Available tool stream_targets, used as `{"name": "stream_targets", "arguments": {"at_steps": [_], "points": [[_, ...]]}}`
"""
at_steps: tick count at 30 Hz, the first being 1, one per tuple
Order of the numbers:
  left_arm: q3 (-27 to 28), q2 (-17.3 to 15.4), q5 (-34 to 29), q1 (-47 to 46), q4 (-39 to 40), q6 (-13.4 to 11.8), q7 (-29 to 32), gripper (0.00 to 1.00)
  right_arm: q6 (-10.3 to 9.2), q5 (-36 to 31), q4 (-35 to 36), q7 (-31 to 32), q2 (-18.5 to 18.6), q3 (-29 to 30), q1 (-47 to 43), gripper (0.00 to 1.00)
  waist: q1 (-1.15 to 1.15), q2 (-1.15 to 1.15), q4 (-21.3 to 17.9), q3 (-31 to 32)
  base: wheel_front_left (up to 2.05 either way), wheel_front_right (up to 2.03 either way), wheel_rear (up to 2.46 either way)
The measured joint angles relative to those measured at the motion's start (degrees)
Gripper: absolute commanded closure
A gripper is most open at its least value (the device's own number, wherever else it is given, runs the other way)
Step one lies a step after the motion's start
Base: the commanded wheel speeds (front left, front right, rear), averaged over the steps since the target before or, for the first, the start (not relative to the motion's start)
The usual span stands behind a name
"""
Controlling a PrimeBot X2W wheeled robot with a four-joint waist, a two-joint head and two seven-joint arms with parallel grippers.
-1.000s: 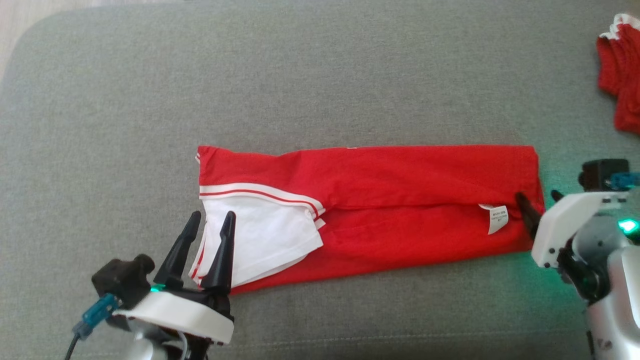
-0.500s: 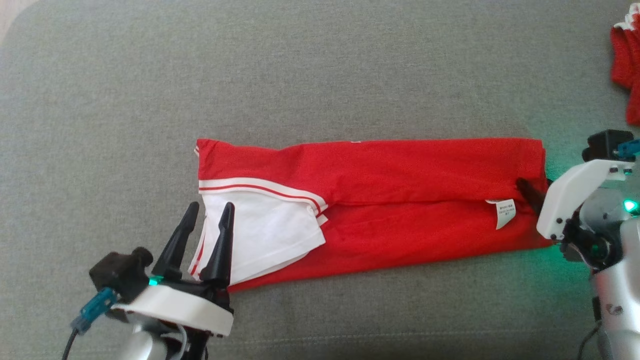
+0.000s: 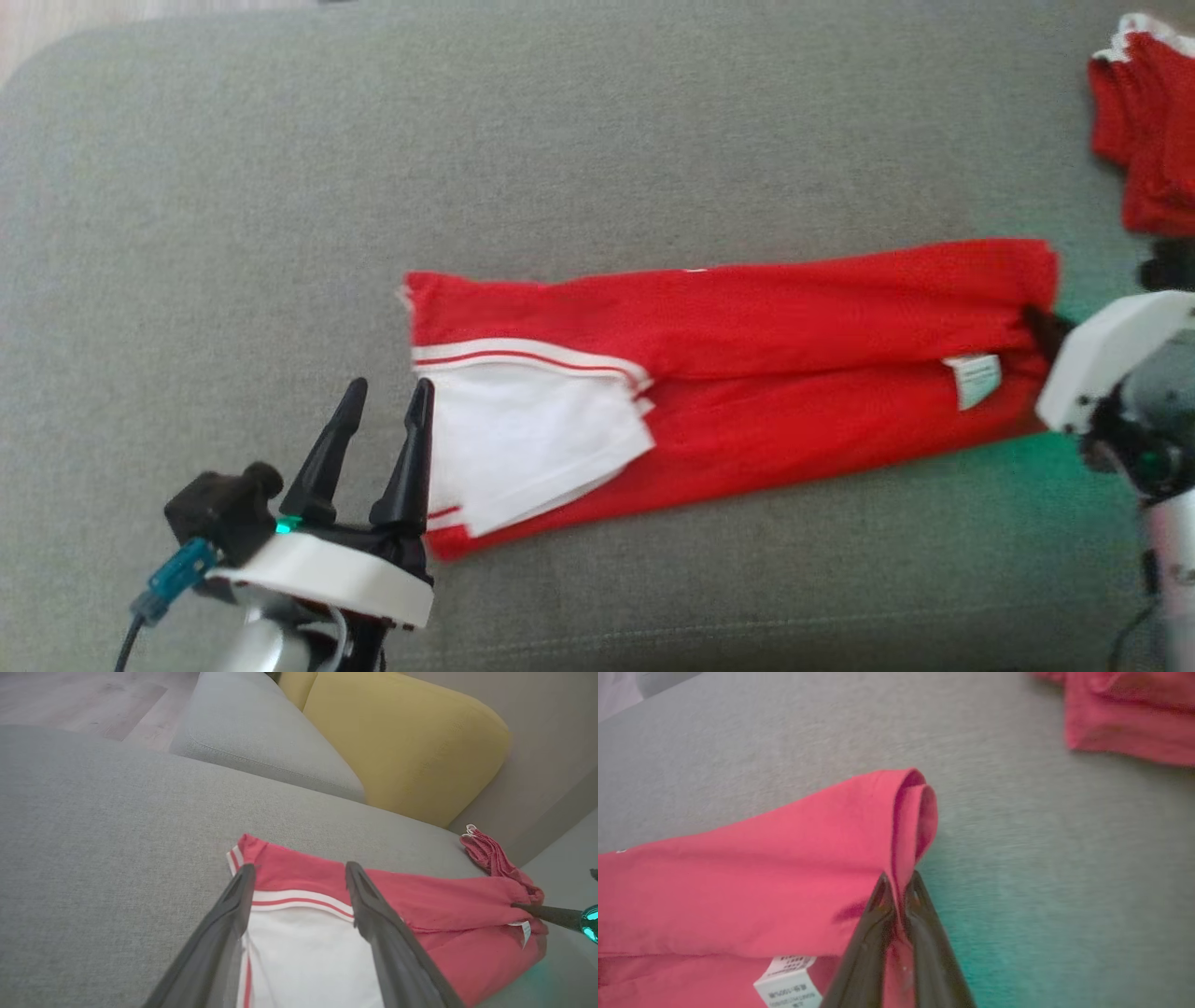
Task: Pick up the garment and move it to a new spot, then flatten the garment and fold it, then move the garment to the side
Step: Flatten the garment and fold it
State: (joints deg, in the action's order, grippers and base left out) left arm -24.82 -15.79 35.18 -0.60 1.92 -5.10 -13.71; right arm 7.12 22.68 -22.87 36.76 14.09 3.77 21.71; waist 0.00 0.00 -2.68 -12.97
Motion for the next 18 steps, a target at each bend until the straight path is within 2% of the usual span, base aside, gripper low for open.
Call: {"name": "stream_targets", "arguments": {"at_steps": [4, 7, 10, 18], "points": [[0.0, -0.1, -0.2, 0.0, 0.2, 0.0, 0.0, 0.00, 0.00, -0.1, 1.9, -0.6, 3.0, 2.7, -0.1, 1.00, 0.00, 0.00, -1.2, 1.2, 0.00, 0.00, 0.00], [0.1, -0.2, -0.2, 0.0, 0.2, 0.0, 0.0, 0.00, 0.00, 0.0, 4.3, -0.6, 3.2, 2.6, -0.5, 1.00, 0.00, 0.00, -1.9, 1.8, 0.00, 0.00, 0.00], [0.8, -0.2, -0.2, 0.0, -0.6, 0.0, 0.0, 0.00, -0.01, 1.2, 7.1, -0.2, 2.6, 0.2, -2.0, 1.00, 0.00, 0.00, -2.6, 2.6, 0.00, 0.00, 0.00], [1.3, -0.2, -0.2, 0.0, -2.2, 0.0, -0.1, 0.00, -0.01, 7.8, 15.1, 2.6, -0.1, -11.1, -5.2, 1.00, 0.00, 0.00, -3.1, 5.4, 0.00, 0.00, 0.00]]}}
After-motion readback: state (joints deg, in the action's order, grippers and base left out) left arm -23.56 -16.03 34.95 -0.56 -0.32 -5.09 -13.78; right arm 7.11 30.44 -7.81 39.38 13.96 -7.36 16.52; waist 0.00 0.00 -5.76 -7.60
